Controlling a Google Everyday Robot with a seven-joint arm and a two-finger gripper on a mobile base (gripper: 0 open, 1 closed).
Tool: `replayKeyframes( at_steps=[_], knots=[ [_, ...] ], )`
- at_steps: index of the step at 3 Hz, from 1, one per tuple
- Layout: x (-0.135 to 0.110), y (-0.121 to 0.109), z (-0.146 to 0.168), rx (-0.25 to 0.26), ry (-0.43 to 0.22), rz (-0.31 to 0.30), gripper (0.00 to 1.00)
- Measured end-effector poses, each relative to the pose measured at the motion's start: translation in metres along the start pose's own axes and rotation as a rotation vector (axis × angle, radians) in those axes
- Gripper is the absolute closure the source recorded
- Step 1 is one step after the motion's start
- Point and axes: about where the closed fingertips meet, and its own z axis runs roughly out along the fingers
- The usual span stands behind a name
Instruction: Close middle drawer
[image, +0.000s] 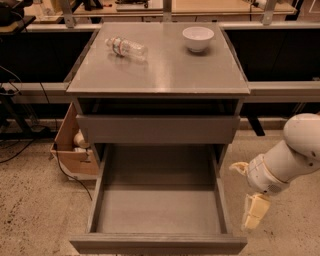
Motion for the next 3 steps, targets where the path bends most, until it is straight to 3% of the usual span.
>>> replayKeyframes(
  at_steps=[1,3],
  knots=[
    [0.009,0.003,0.024,-0.011,0.024,0.003,0.00],
    [0.063,0.004,0.115,-0.033,0.012,-0.003,0.00]
  ],
)
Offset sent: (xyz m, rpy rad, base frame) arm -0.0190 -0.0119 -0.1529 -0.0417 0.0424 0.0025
